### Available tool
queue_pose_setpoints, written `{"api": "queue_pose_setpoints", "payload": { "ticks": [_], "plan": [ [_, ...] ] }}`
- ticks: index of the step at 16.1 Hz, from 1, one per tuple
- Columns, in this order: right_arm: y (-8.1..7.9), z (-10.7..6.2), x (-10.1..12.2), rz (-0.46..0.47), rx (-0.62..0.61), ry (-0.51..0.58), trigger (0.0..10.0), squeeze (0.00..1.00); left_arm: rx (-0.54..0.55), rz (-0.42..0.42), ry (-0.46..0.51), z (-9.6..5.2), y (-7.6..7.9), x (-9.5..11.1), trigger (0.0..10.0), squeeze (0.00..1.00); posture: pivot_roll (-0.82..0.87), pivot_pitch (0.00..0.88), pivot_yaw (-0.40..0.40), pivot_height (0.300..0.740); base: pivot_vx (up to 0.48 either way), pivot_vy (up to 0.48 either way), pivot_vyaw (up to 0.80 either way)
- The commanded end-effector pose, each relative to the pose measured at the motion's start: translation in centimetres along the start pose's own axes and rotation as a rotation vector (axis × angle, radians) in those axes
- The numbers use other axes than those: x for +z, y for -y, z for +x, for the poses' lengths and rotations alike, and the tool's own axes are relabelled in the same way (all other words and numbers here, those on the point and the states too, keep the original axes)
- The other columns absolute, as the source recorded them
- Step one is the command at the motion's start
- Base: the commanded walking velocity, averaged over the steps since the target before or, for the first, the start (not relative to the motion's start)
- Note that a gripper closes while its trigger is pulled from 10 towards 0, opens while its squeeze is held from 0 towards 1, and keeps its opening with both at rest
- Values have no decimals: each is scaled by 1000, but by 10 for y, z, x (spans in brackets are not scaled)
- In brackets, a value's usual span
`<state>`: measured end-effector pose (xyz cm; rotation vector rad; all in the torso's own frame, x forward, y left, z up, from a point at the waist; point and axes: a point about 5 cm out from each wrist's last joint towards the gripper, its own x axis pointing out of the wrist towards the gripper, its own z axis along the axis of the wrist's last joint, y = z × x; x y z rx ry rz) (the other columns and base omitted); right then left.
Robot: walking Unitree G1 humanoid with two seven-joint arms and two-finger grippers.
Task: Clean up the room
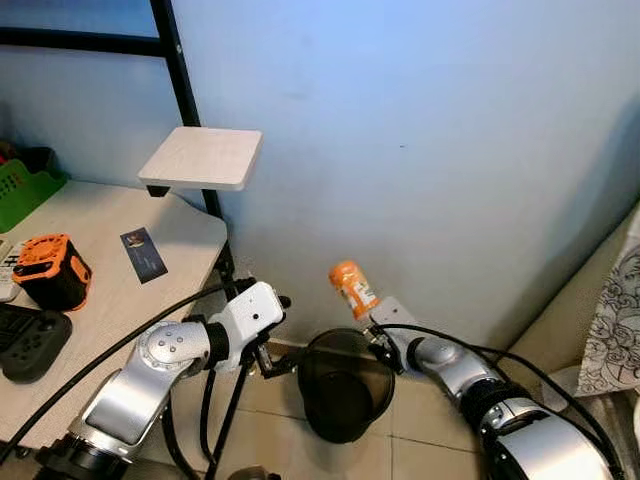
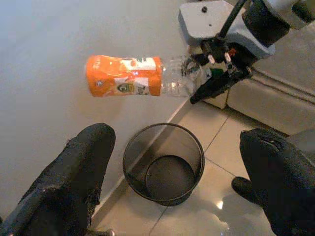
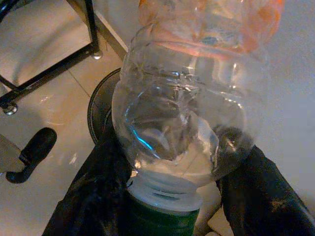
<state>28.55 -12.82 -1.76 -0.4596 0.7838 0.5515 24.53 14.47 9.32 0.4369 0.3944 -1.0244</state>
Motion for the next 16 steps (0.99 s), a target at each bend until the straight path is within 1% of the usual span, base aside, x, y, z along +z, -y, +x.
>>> {"api": "queue_pose_setpoints", "payload": {
  "ticks": [1,2,3,9,13,14,15,16],
  "plan": [
    [5,0,11,-19,-32,19,10000,0,-2,26,-19,0,-2,0,10000,298,1,0,2,740,0,0,0],
    [5,0,12,-19,-37,20,10000,165,-4,28,-19,0,-1,-1,10000,302,2,0,1,740,0,0,0],
    [4,1,13,-15,-38,24,10000,1000,-4,28,-20,0,-1,-1,10000,302,3,0,-1,740,0,0,0],
    [3,1,14,-31,-39,15,10000,1000,8,25,-18,-2,-3,-1,10000,302,12,0,-8,740,0,0,0],
    [3,1,11,-19,-41,12,10000,1000,12,27,-18,-3,-4,-1,10000,302,13,0,-4,740,0,0,0],
    [3,1,9,-12,-40,13,10000,1000,14,28,-19,-3,-4,0,10000,302,14,0,-2,740,0,0,0],
    [3,1,7,14,-44,20,10000,1000,17,28,-20,-4,-5,0,10000,302,15,0,-2,740,0,0,0],
    [7,-1,4,74,-58,44,10000,1000,34,18,-16,-5,-5,0,10000,302,14,0,1,740,0,0,0]
  ]
}}
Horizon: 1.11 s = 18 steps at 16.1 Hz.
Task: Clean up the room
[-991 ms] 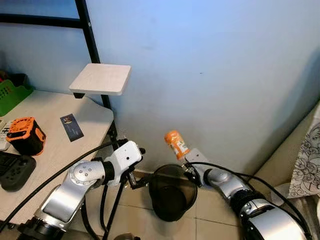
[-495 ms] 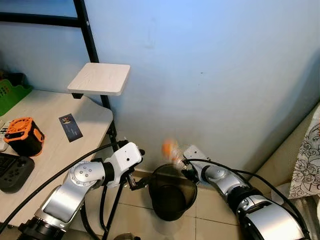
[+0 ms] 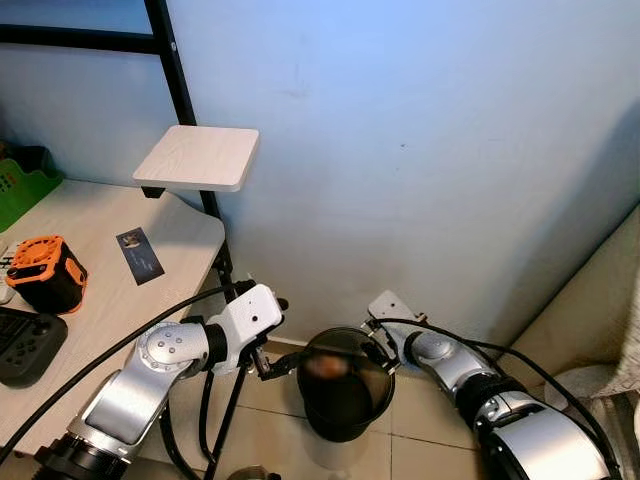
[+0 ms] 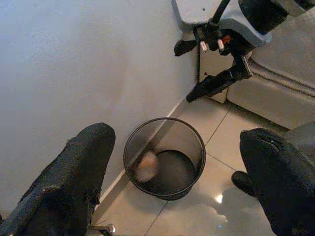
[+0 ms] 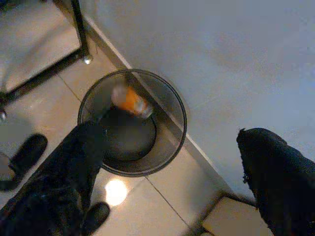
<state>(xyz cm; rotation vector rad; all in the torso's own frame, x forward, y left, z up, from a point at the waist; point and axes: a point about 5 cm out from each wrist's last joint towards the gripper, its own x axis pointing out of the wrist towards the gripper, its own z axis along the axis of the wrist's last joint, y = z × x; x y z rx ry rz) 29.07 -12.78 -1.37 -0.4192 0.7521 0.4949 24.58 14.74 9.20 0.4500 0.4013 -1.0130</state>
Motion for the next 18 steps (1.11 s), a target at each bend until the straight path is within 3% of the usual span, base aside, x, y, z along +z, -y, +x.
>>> {"api": "queue_pose_setpoints", "payload": {
  "ticks": [1,3,5,6,7,9,12,18],
  "plan": [
    [5,-2,-3,46,-18,19,10000,1000,32,8,-1,-5,-4,2,10000,302,12,0,2,740,0,0,0],
    [13,-6,-6,131,-42,98,10000,1000,91,-36,16,-7,-6,1,10000,294,5,0,12,740,0,0,0],
    [31,-18,-2,233,-154,267,10000,1000,260,-106,27,-9,-16,-2,10000,275,-15,0,34,740,0,0,0],
    [32,-20,0,269,-153,310,10000,1000,290,-113,32,-9,-18,-2,10000,275,-15,0,34,740,0,0,0],
    [38,-26,4,292,-210,377,10000,1000,363,-146,46,-10,-22,-3,10000,255,-23,0,43,740,0,0,0],
    [35,-40,20,478,-186,550,10000,1000,596,-223,44,-12,-29,-10,10000,259,-38,0,59,740,0,0,-356],
    [32,-53,33,463,-244,625,10000,1000,671,-249,74,-6,-23,-6,10000,267,-41,0,62,740,0,0,-733],
    [19,-62,31,566,-237,620,10000,1000,783,-313,59,-21,-23,-19,10000,263,-18,0,65,740,0,0,-768]
  ]
}}
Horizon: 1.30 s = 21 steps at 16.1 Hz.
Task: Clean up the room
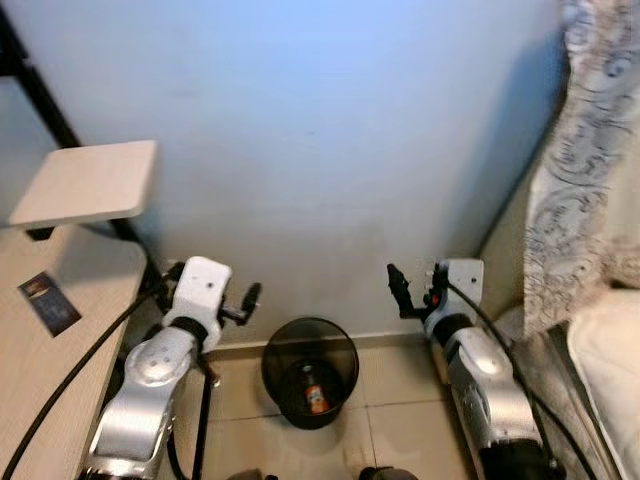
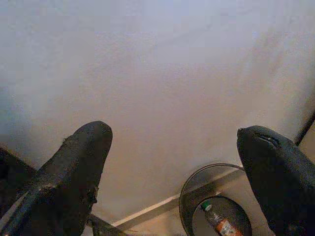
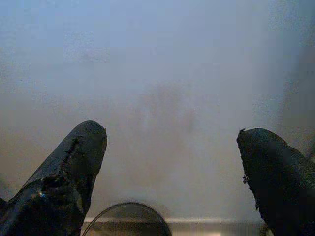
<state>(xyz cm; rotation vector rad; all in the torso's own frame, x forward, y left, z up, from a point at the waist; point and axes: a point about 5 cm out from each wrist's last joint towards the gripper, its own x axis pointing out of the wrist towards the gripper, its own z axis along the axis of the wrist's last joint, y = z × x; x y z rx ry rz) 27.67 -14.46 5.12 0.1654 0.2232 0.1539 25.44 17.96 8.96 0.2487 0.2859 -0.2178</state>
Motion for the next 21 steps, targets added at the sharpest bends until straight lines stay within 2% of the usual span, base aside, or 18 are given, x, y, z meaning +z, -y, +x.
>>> {"api": "queue_pose_setpoints", "payload": {
  "ticks": [1,3,6,14,18,21],
  "plan": [
    [-2,-2,4,42,-15,6,10000,1000,32,-8,-11,-2,-5,-1,10000,267,0,0,50,740,0,0,-788],
    [-2,-3,0,26,-34,-8,10000,1000,79,-27,-5,2,-12,0,10000,267,-13,0,65,740,0,0,-800],
    [1,-3,5,25,-64,4,10000,1000,29,17,4,6,-6,4,10000,263,-17,0,72,740,0,0,-800],
    [-1,0,5,-14,-47,-26,10000,1000,58,-8,13,14,-6,5,10000,263,-7,0,32,740,0,0,-800],
    [8,-7,0,-84,-40,-63,10000,1000,70,-17,21,14,-1,1,10000,255,-14,0,11,740,0,0,-800],
    [14,-14,-5,-90,-43,-82,10000,1000,68,-18,31,15,7,-1,10000,259,-20,0,-16,740,0,0,-800]
  ]
}}
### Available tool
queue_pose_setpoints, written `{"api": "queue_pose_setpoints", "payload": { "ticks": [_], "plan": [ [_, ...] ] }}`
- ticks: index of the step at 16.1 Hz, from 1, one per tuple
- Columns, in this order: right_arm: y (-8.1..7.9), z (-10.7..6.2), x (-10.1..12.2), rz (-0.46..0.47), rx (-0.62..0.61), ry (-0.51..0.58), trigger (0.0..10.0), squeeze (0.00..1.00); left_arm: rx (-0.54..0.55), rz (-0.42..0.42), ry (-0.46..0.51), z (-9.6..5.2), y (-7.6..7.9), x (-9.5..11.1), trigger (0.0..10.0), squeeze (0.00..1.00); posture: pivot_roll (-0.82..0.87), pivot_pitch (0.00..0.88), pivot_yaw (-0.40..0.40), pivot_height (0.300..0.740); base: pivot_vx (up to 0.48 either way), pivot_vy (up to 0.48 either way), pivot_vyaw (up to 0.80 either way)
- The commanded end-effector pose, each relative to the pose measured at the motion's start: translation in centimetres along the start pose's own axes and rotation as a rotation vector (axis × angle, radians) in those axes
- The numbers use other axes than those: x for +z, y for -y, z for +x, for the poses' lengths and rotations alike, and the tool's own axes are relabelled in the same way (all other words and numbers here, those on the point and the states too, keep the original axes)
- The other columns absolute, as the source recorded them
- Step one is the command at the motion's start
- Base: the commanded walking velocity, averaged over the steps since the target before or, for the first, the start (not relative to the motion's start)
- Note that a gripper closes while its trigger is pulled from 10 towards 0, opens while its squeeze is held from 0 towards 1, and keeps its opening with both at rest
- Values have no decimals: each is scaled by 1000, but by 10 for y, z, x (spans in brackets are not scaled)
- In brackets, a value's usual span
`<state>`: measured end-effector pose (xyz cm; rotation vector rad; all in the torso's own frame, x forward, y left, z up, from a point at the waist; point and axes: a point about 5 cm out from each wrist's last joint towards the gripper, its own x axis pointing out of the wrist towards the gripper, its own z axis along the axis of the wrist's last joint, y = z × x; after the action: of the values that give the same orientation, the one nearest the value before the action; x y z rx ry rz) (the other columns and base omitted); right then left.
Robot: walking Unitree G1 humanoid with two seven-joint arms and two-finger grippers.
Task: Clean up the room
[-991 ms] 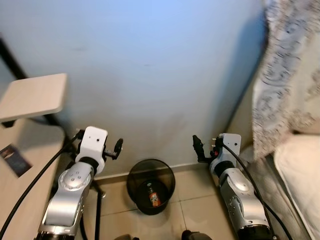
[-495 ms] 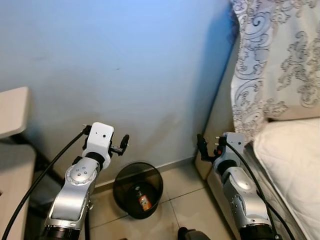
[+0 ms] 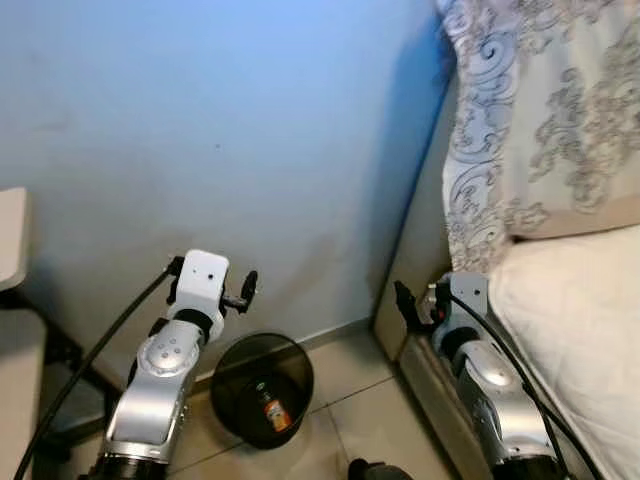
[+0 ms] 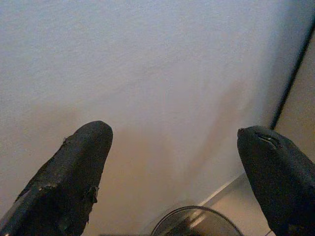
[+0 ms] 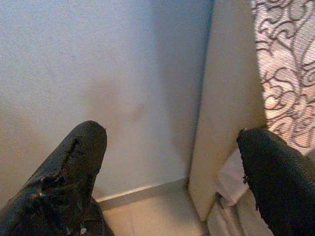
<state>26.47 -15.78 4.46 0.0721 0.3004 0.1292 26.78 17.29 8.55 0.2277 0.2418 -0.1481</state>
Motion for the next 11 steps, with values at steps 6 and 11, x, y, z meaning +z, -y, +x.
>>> {"api": "queue_pose_setpoints", "payload": {
  "ticks": [6,11],
  "plan": [
    [1,0,-5,25,-26,-11,10000,1000,-30,31,-17,2,5,-8,10000,255,-19,0,0,740,0,0,-800],
    [-3,2,-5,33,-18,-9,10000,1000,-36,39,-11,4,4,-7,10000,247,1,0,-13,740,0,0,-800]
  ]
}}
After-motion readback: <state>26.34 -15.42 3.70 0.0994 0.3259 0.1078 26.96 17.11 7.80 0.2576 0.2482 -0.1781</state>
